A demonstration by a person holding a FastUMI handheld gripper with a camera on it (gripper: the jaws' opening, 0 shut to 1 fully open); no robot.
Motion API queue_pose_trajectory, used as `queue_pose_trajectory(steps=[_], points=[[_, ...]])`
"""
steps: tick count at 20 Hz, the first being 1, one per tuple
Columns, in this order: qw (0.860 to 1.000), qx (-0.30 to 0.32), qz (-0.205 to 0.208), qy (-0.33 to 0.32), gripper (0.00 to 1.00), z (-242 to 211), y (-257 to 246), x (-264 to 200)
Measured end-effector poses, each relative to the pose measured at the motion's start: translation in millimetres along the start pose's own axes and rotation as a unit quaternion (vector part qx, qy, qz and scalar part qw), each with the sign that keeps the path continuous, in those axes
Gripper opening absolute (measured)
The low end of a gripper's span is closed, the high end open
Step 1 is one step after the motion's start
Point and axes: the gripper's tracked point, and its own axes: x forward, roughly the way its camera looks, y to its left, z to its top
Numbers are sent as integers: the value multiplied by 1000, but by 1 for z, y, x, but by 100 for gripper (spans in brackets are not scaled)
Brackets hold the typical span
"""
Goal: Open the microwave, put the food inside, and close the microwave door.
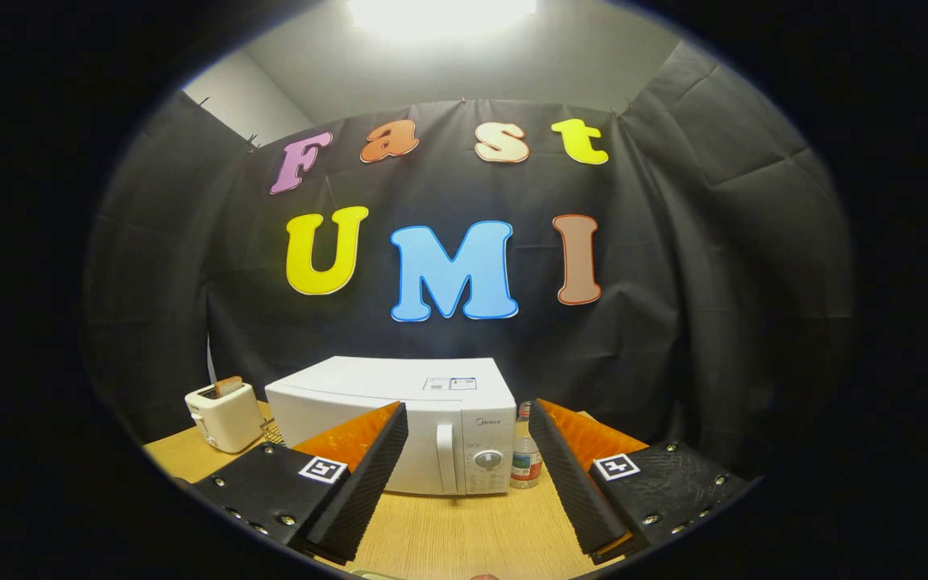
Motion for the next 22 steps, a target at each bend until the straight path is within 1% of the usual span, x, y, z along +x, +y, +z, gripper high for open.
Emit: queue_pose_trajectory(steps=[7, 12, 17, 22], points=[[999, -11, 19, 32, 96, -32, 12, 46], [997, -28, 28, 69, 96, -68, 20, 82], [993, -49, 28, 104, 96, -110, 19, 119], [987, -38, 31, 156, 96, -153, 22, 145]])
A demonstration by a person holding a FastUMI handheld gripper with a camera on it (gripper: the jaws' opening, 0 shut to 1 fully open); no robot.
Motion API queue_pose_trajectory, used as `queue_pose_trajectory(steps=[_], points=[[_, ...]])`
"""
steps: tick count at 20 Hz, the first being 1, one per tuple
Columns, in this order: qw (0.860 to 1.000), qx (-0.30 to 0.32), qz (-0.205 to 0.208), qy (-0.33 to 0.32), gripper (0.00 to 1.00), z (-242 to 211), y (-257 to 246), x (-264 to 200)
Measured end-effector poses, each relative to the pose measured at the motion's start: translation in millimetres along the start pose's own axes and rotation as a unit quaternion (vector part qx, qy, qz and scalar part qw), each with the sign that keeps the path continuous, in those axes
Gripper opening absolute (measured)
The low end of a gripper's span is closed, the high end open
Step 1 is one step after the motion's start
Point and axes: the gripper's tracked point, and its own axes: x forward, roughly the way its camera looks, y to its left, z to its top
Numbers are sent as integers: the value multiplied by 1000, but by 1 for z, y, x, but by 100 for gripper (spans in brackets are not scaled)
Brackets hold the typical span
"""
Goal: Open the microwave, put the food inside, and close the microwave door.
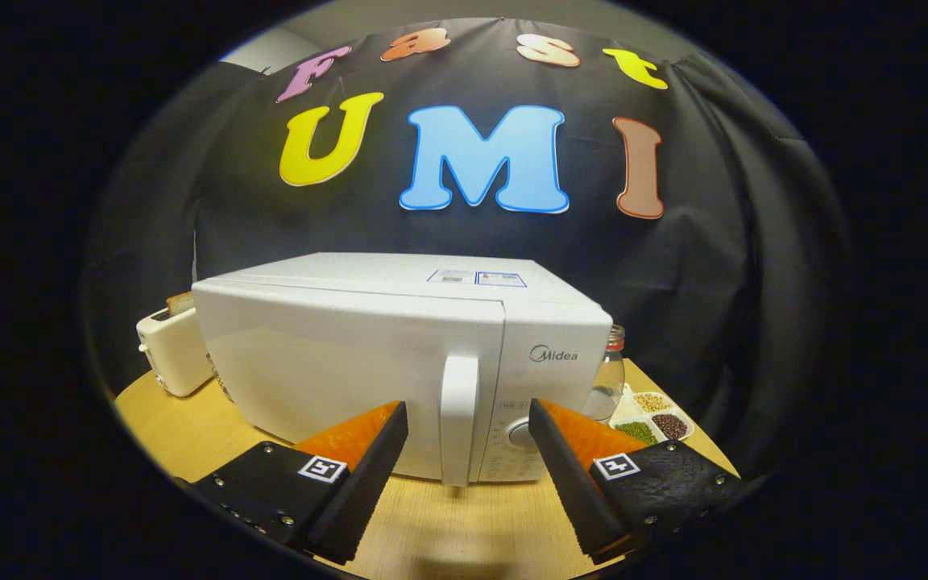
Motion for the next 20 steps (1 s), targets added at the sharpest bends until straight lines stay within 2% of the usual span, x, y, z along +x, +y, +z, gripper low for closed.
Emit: queue_pose_trajectory(steps=[1, 2, 4, 6, 8, 10, 12, 14, 17, 20], points=[[1000, 2, 1, 13, 96, -7, 2, 7], [1000, 2, 0, 24, 91, -14, 2, 10], [999, 6, -3, 36, 74, -21, 1, 20], [999, 14, -12, 43, 65, -22, -1, 20], [999, 23, -9, 43, 43, -18, 5, 18], [999, 8, -18, 45, 29, -20, 5, 23], [998, 3, -26, 48, 25, -21, 5, 20], [998, 17, -21, 51, 11, -21, 5, 23], [998, 5, -16, 58, 10, -23, 8, 12], [999, -28, -3, 30, 10, -34, 21, -27]])
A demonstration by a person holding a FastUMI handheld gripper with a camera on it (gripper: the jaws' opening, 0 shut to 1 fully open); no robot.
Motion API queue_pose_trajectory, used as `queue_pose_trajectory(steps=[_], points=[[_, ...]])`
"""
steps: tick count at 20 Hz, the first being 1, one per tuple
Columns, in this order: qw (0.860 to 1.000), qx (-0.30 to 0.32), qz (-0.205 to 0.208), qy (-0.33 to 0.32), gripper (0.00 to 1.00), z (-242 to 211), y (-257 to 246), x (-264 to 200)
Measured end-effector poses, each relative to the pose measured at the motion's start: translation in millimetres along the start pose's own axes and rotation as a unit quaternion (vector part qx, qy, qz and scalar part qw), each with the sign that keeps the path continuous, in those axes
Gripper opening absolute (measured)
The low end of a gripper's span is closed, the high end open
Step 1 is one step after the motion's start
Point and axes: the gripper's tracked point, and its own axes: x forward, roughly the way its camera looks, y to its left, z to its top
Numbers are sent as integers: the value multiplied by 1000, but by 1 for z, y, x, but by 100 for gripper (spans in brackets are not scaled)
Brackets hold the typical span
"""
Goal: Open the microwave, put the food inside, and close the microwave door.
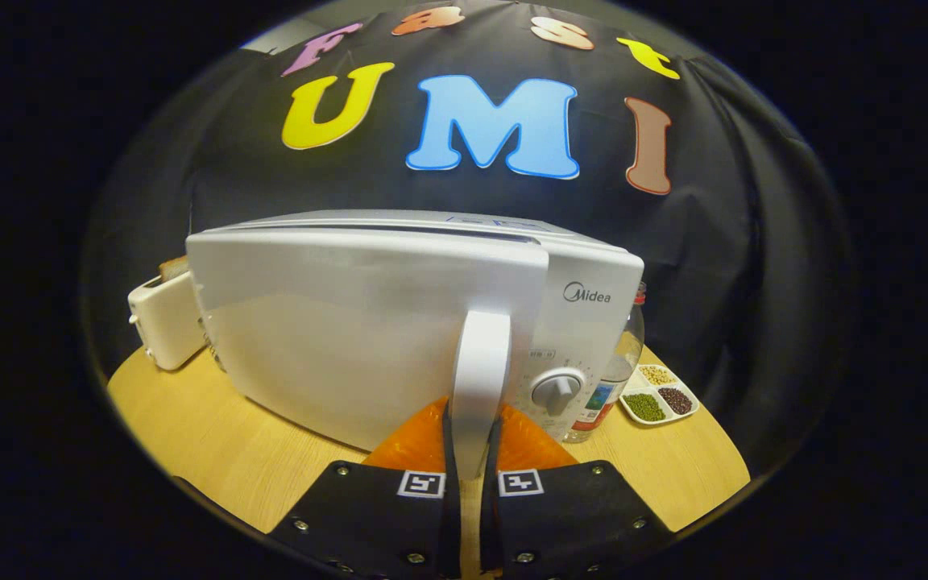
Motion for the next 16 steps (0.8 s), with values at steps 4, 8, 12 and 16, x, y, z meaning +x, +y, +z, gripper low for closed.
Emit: queue_pose_trajectory(steps=[4, 8, 12, 16], points=[[999, 16, 38, 9, 10, -17, 25, -47], [998, 21, 58, 19, 13, -28, 54, -87], [996, 25, 78, 26, 14, -38, 89, -120], [994, 16, 107, 25, 17, -46, 130, -152]])
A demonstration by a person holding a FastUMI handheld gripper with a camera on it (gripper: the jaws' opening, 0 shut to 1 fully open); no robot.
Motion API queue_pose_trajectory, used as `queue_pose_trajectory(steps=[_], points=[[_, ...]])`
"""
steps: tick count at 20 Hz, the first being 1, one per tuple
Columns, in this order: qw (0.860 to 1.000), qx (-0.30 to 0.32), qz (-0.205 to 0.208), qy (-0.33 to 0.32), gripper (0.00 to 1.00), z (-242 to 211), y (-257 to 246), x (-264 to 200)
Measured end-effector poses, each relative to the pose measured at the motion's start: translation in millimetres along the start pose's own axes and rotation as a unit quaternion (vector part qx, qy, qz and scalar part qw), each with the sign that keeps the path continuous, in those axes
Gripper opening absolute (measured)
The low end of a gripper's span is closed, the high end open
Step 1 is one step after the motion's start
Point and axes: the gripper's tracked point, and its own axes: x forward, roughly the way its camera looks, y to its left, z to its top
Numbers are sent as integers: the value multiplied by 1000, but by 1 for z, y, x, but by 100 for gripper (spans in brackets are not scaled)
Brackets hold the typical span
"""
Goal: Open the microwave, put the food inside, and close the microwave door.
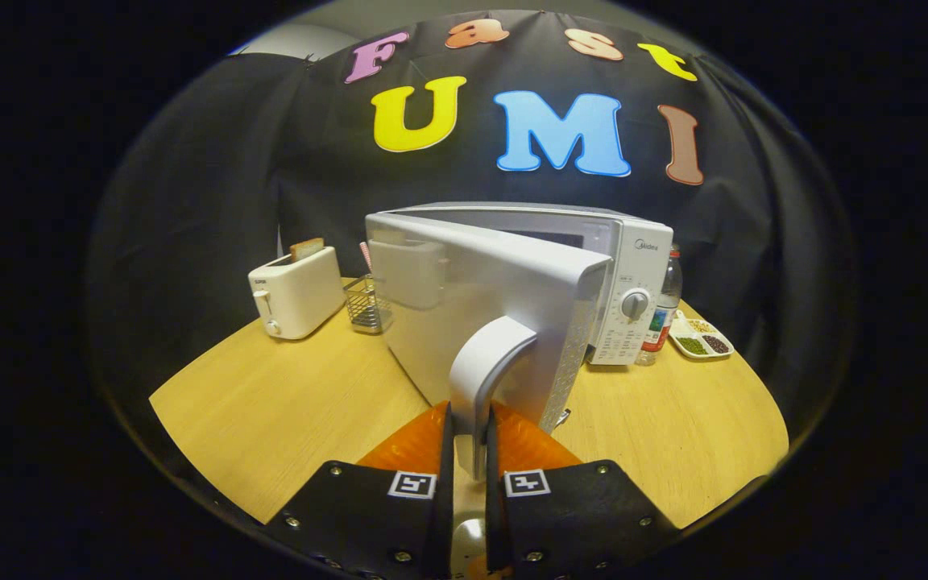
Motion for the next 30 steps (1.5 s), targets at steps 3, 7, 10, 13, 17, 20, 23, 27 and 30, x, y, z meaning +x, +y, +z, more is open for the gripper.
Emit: queue_pose_trajectory(steps=[3, 7, 10, 13, 17, 20, 23, 27, 30], points=[[1000, -9, 12, 1, 17, -7, 33, -11], [999, -14, 32, 7, 17, -20, 74, -22], [999, -21, 49, 6, 17, -24, 103, -27], [998, -38, 52, 7, 17, -25, 123, -29], [997, -56, 53, 9, 17, -26, 142, -31], [992, -51, 112, 8, 17, -32, 181, -44], [983, -43, 179, 2, 17, -29, 216, -58], [964, -14, 262, -33, 40, 10, 239, -89], [961, -24, 260, -94, 96, 53, 222, -109]])
